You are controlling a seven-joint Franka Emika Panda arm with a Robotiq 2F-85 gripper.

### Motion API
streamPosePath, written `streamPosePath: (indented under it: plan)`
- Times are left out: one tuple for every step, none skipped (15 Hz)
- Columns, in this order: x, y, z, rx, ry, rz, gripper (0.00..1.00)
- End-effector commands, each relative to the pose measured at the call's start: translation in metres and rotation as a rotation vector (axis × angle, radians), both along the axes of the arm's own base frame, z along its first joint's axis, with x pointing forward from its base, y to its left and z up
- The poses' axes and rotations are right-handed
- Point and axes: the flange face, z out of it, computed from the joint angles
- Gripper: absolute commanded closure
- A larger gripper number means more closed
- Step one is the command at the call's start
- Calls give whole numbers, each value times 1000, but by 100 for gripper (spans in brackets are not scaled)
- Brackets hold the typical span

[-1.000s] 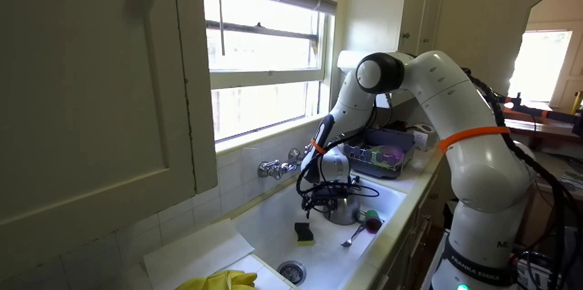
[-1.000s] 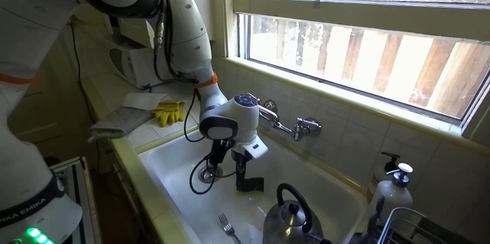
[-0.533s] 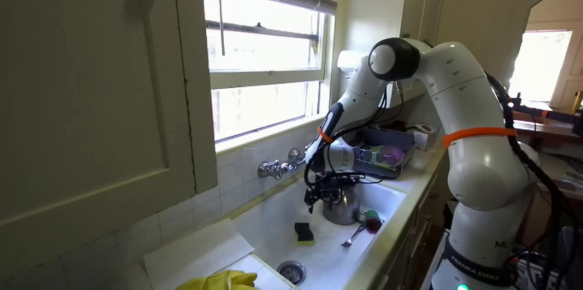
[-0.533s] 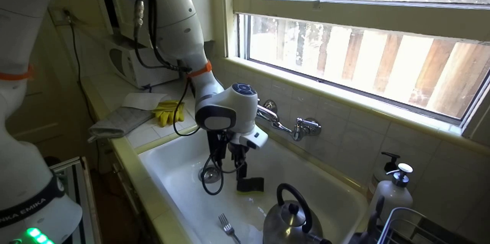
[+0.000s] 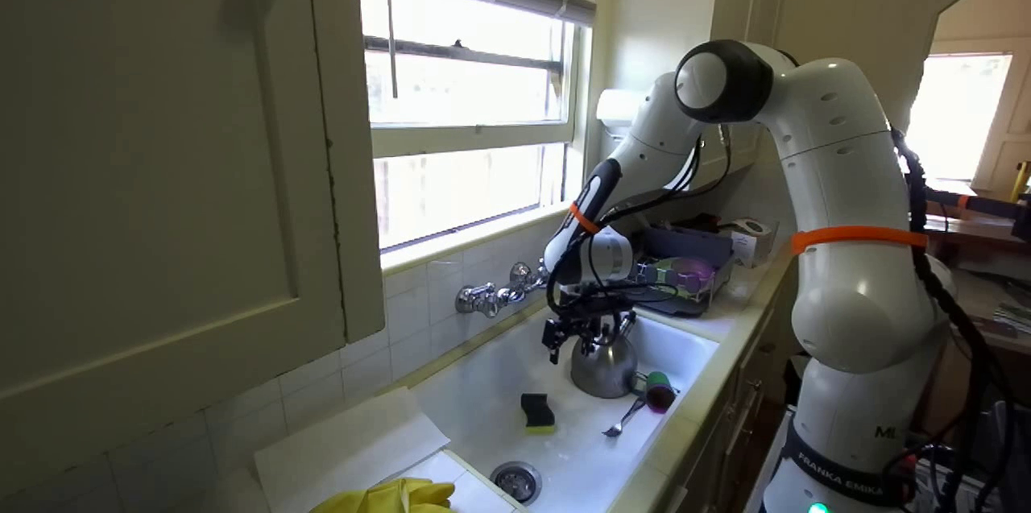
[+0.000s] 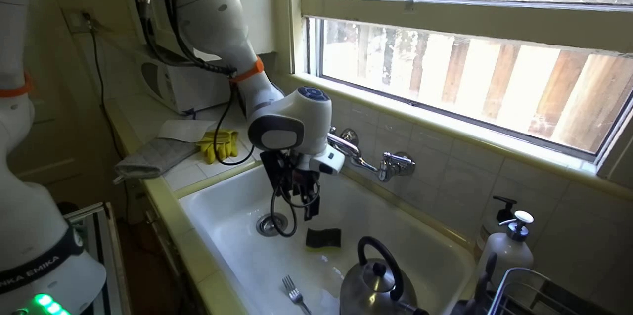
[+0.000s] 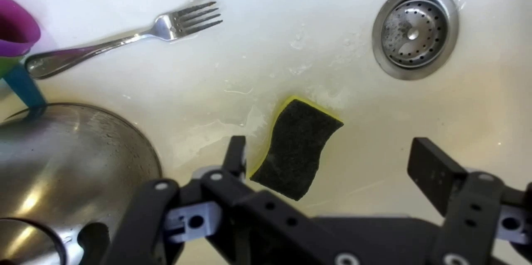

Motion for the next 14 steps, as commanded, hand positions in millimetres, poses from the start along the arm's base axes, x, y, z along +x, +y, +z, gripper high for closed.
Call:
streamPosePath:
  plan:
    - [-8, 3, 22, -9, 30, 65, 0]
    - [-9, 2, 26, -11, 34, 74, 0]
    - [-8, 3, 31, -13, 35, 85, 0]
    - [-8, 3, 34, -15, 37, 94, 0]
    - [-8, 3, 37, -19, 39, 104, 0]
    - [-9, 3, 40, -23, 40, 110, 0]
    - [-9, 3, 42, -29, 36, 116, 0]
    - [-9, 3, 44, -34, 39, 122, 0]
    - [1, 2, 37, -24, 17, 88, 0]
    - [2, 2, 39, -25, 14, 88, 0]
    - [2, 2, 39, -25, 13, 88, 0]
    - [2, 2, 39, -25, 13, 88, 0]
    - [2, 2, 39, -25, 13, 88, 0]
    - [2, 2, 39, -25, 13, 88, 0]
